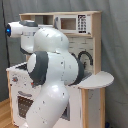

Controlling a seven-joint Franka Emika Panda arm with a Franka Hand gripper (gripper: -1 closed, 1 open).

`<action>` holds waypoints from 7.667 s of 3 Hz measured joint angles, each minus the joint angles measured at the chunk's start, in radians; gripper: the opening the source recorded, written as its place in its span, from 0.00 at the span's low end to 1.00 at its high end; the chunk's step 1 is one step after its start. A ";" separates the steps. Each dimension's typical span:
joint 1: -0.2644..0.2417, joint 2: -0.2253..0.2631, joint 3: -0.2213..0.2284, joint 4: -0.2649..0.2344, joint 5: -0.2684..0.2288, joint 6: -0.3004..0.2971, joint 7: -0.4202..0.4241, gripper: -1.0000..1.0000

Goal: Play with the kitchen

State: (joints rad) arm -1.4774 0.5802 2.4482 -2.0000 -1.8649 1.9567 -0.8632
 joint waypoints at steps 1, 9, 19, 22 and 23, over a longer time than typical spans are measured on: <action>-0.037 0.037 -0.020 -0.005 -0.016 0.084 0.002 1.00; -0.046 -0.393 -0.295 0.236 -0.092 0.373 0.326 1.00; -0.040 -0.367 -0.317 0.266 -0.084 0.491 0.250 0.00; -0.041 -0.351 -0.253 0.231 -0.046 0.361 0.246 1.00; -0.041 -0.316 -0.228 0.200 -0.041 0.281 0.218 1.00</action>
State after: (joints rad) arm -1.5187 0.2639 2.2204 -1.8004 -1.9059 2.2381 -0.6454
